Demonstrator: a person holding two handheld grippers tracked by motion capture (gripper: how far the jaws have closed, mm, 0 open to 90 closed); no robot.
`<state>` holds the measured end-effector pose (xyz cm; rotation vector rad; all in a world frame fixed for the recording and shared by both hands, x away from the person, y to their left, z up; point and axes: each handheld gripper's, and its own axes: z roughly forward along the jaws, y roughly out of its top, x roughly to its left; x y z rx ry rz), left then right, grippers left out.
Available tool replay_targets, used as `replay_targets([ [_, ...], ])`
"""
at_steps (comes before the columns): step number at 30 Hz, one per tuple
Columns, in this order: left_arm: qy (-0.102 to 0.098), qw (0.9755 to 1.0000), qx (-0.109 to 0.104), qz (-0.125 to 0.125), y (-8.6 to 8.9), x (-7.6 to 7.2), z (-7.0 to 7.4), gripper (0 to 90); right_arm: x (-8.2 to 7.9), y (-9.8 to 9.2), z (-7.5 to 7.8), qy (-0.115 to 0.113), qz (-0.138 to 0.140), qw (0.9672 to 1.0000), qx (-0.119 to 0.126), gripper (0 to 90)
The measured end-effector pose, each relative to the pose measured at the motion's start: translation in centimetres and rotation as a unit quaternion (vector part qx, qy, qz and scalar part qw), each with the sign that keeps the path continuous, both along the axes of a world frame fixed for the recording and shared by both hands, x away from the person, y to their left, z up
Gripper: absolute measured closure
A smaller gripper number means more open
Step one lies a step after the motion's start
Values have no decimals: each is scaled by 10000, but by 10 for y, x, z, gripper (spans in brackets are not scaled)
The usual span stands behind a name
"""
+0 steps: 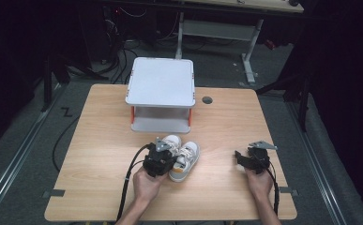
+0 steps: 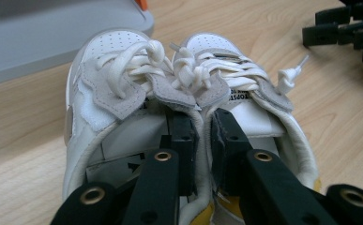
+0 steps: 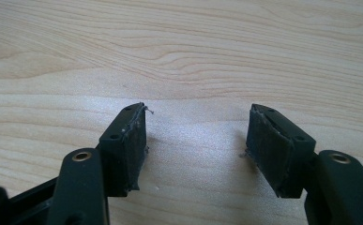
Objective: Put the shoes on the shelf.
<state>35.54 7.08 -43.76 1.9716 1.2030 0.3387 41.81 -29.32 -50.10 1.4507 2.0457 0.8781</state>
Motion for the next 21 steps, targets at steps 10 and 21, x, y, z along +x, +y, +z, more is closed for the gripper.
replay_targets([
  [10,-189,9996,158,164,20,23,14,807,0,0,0,-2,9,10000,-3,378],
  [21,-303,9978,216,544,38,53,15,807,0,0,0,-9,14,10000,-6,378],
])
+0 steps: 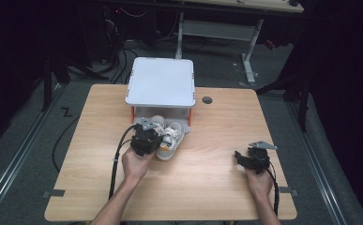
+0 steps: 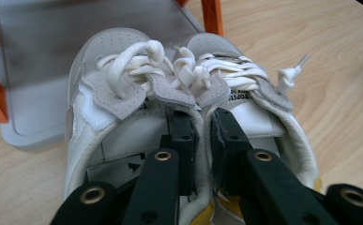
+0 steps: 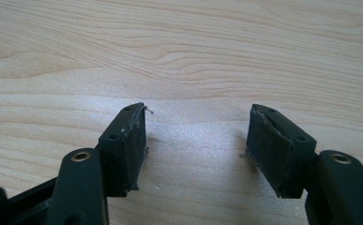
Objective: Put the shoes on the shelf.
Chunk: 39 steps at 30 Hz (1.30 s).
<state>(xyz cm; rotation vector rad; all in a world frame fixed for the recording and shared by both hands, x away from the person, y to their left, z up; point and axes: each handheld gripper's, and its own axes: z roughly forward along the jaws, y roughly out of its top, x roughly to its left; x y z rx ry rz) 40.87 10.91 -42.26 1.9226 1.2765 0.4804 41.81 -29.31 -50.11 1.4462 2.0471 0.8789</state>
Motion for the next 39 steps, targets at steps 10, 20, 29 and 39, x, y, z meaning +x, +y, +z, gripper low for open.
replay_targets([
  [10,-104,9993,-93,358,1,34,-7,807,0,0,0,0,-3,10000,-1,377],
  [20,-69,9968,-214,765,7,59,-15,805,0,0,0,0,-2,10000,-1,377],
  [29,-178,9951,-279,933,4,72,-20,801,0,0,0,-1,1,10000,-1,377],
  [39,-163,9951,-70,970,-3,78,-33,778,0,0,0,-3,36,10000,-6,378],
])
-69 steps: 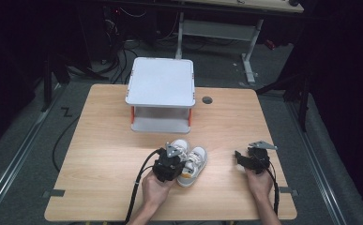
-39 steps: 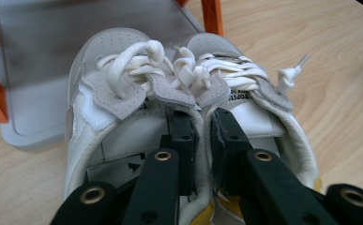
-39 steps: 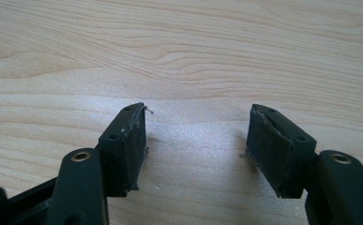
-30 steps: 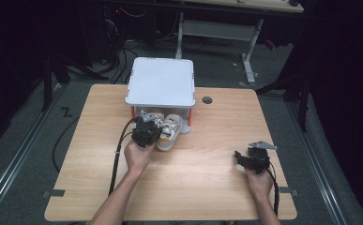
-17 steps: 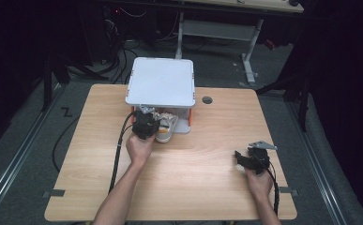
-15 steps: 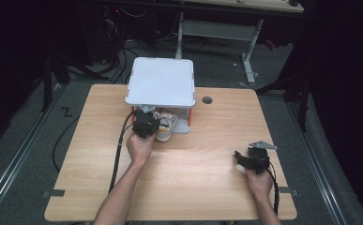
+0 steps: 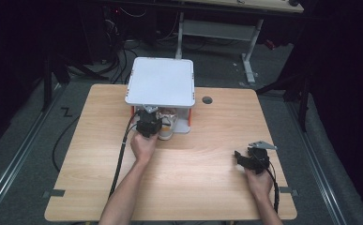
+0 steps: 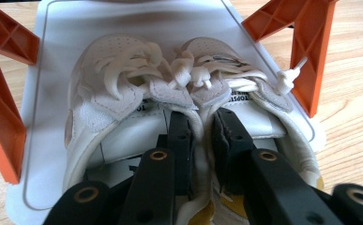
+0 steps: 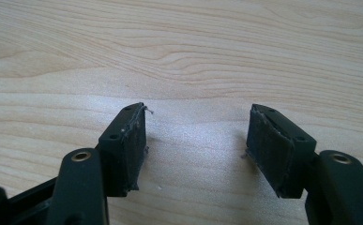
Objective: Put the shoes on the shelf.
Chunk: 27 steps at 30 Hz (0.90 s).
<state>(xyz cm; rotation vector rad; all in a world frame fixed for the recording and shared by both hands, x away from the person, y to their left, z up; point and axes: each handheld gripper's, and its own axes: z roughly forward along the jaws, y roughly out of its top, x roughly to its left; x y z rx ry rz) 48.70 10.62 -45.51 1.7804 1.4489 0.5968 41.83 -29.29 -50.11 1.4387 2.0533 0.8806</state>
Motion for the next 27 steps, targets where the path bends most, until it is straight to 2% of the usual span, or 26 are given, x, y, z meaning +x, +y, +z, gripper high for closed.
replay_targets([
  [5,37,9999,85,-70,3,0,0,701,2,-1,0,15,113,9999,18,391],
  [9,32,9999,90,-56,3,0,0,679,4,-3,3,70,82,9999,-22,494],
  [11,22,9999,82,-71,4,0,1,642,4,-4,4,129,122,9998,58,549],
  [13,24,9999,44,-114,5,-1,2,577,3,-3,7,23,168,9998,94,584],
  [16,-9,9999,103,1,4,-3,4,469,1,1,16,-138,334,9990,251,589],
  [20,-39,10000,84,2,6,-4,6,398,3,10,28,-255,564,9975,343,586],
  [27,-112,9998,79,-158,7,-11,13,348,13,42,56,-420,1125,9915,511,658],
])
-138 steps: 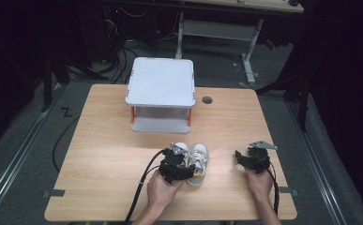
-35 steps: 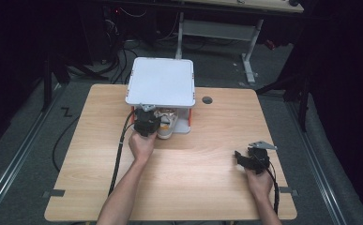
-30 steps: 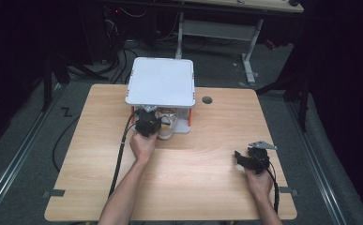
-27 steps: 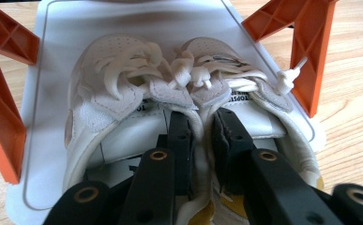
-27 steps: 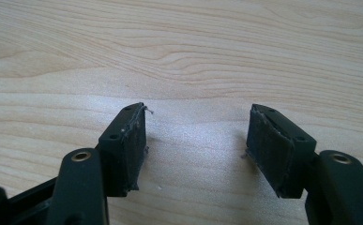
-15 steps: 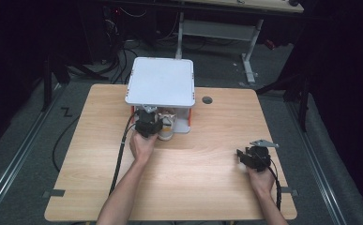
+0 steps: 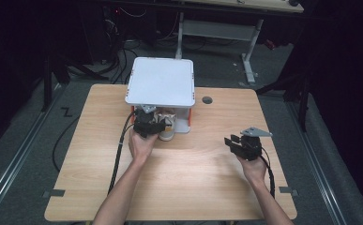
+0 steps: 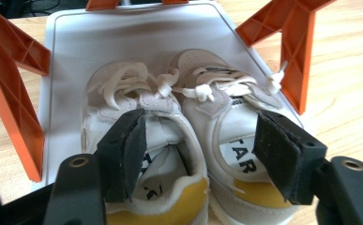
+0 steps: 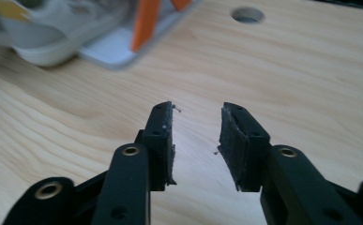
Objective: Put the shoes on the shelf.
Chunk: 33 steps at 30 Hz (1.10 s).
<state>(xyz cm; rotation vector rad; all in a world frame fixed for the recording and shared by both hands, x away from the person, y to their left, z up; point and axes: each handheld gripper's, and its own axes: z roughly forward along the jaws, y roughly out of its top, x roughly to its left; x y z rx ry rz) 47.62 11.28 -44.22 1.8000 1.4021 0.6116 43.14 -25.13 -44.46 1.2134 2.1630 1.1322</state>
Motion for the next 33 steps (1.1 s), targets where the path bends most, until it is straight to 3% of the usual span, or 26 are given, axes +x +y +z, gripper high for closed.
replay_targets([
  [7,-96,9999,5,-119,6,-10,8,319,18,32,37,-55,480,9982,351,703],
  [11,-144,9998,-60,-147,9,-16,12,308,30,49,53,-149,598,9974,367,696],
  [16,-154,9996,18,-239,11,-23,15,295,45,66,73,-220,682,9963,474,672],
  [27,-39,9995,17,-310,17,-42,15,262,64,92,101,-324,748,9955,479,649],
  [33,136,9995,211,-186,15,-51,13,243,75,105,105,-271,743,9962,378,641],
])
